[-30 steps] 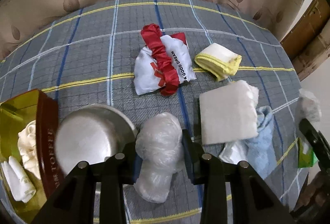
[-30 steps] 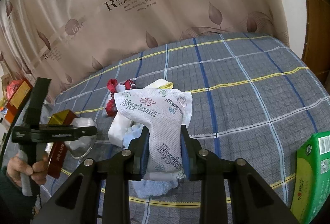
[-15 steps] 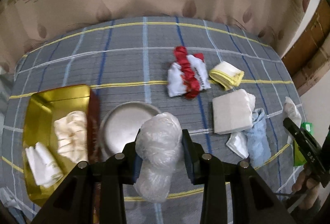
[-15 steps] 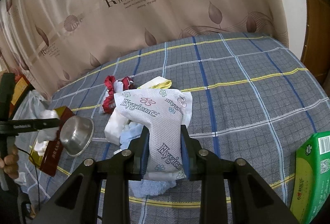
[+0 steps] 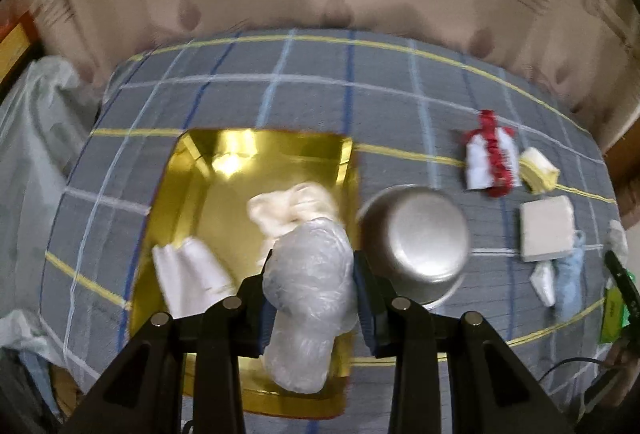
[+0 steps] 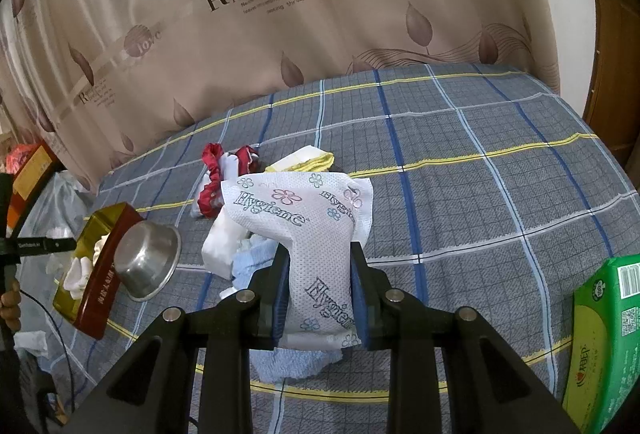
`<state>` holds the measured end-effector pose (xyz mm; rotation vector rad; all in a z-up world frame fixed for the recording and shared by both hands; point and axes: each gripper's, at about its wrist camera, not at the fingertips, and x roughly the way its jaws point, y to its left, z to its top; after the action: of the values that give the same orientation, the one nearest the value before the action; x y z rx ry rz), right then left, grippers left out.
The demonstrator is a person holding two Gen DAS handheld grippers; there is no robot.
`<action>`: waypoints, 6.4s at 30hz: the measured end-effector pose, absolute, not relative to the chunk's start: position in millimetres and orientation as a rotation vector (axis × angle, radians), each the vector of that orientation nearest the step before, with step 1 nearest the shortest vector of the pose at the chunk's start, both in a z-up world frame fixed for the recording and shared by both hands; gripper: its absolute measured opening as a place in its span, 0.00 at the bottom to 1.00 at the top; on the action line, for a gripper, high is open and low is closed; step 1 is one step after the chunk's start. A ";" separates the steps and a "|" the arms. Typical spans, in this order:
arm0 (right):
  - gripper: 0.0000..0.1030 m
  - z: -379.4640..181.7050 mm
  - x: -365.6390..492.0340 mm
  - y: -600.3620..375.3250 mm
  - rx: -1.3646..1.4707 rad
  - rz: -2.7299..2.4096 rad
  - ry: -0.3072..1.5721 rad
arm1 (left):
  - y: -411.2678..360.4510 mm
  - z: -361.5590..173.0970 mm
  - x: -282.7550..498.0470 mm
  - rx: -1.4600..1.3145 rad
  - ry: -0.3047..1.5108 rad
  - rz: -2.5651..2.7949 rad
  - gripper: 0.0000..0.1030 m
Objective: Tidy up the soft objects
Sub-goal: 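Carry the plastic-wrapped item into the gold tray and open the left tool, then carry the Hygiene pad pack over the gold tray and open the right tool, then move the right tool to the blue towel and grasp it, then grasp the white foam block with the left tool while the right tool holds the towel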
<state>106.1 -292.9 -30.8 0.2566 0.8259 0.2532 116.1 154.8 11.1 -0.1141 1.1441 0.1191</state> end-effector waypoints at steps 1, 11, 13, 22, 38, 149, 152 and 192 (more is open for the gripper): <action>0.25 -30.9 106.0 -292.3 0.254 0.254 0.826 | 160.7 7.1 114.5 -0.117 1.155 0.134 0.34; 0.25 -31.8 105.3 -289.8 0.242 0.252 0.827 | 184.5 -19.2 107.9 -0.172 1.212 0.179 0.35; 0.25 -32.0 105.1 -289.6 0.241 0.253 0.827 | 183.6 -21.6 108.6 -0.169 1.220 0.180 0.35; 0.25 -31.5 104.7 -288.5 0.232 0.247 0.822 | 186.1 -30.8 108.9 -0.174 1.244 0.175 0.44; 0.25 -21.0 97.6 -262.2 0.168 0.298 0.798 | 205.3 -2.9 82.5 -0.139 1.131 0.250 0.47; 0.63 -69.8 103.9 -229.5 0.033 0.276 0.970 | 148.0 -1.5 37.1 -0.034 1.096 0.044 0.47; 0.63 -76.0 107.2 -229.7 0.046 0.278 0.980 | 134.2 -2.6 39.9 -0.021 1.101 0.013 0.47; 0.25 -44.5 95.3 -288.5 0.153 0.176 0.884 | -107.9 -1.5 141.0 0.112 1.105 -0.342 0.47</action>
<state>95.3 -288.5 -44.5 0.1527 0.8841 0.1759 141.0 -107.9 -1.5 0.1124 1.1050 -0.3424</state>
